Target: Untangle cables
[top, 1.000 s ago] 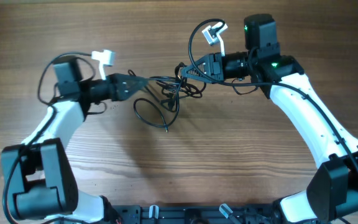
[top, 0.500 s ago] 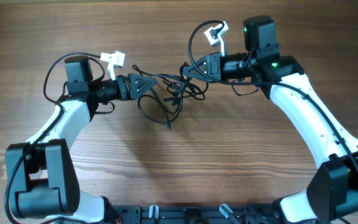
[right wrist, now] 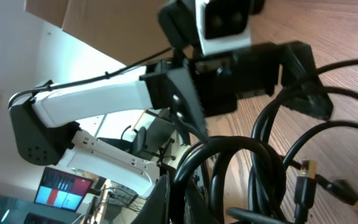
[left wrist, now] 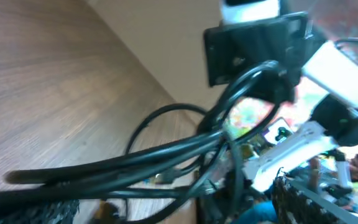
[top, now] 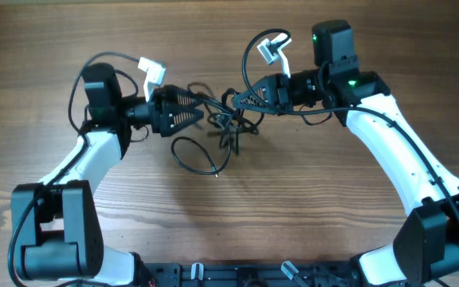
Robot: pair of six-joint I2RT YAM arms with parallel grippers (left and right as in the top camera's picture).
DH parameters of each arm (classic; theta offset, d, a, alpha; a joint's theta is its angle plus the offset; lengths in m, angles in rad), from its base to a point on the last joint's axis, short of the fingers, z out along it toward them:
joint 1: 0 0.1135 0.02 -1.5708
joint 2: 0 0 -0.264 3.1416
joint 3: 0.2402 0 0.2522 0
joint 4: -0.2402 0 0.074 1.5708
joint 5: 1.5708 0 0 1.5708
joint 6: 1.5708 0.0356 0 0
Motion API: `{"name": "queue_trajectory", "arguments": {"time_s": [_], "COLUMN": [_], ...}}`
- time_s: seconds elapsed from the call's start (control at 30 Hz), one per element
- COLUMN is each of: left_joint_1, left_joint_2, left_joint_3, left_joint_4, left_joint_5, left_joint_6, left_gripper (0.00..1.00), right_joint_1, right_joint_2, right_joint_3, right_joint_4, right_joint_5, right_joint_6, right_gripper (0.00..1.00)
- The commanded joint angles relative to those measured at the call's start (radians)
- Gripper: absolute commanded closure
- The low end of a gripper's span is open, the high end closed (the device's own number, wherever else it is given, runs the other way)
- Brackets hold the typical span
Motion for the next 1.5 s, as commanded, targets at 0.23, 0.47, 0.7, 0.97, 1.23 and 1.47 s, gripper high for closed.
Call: {"name": "queue_trajectory", "arguments": {"time_s": [0.23, 0.47, 0.7, 0.97, 1.23, 1.47], "left_joint_1": [-0.018, -0.018, -0.001, 0.252, 0.127, 0.062], "left_joint_2": [-0.011, -0.011, -0.013, -0.047, -0.048, -0.048], "left_joint_3": [-0.046, -0.046, -0.044, -0.025, -0.025, -0.023], "left_joint_4": [0.004, -0.100, -0.251, -0.141, 0.017, 0.309], "left_joint_5": [-0.046, -0.336, -0.744, -0.127, -0.113, -0.113], "left_joint_6": [0.170, 0.154, -0.072, -0.236, -1.014, -1.630], "left_gripper": [0.00, 0.90, 0.76, 0.29, 0.25, 0.55], "right_joint_1": [0.096, 0.101, 0.101, 0.101, 0.101, 0.101], "right_joint_2": [-0.024, -0.024, -0.024, -0.024, -0.024, -0.024], "right_joint_3": [0.014, 0.014, 0.014, 0.014, 0.014, 0.014], "right_joint_4": [0.025, 0.014, 0.014, 0.014, 0.014, 0.015], "right_joint_5": [-0.065, -0.066, -0.058, -0.055, -0.019, -0.019], "right_joint_6": [-0.027, -0.024, -0.027, -0.027, -0.025, -0.024], "right_gripper": [0.96, 0.96, 0.96, 0.96, 0.96, 0.96]}}
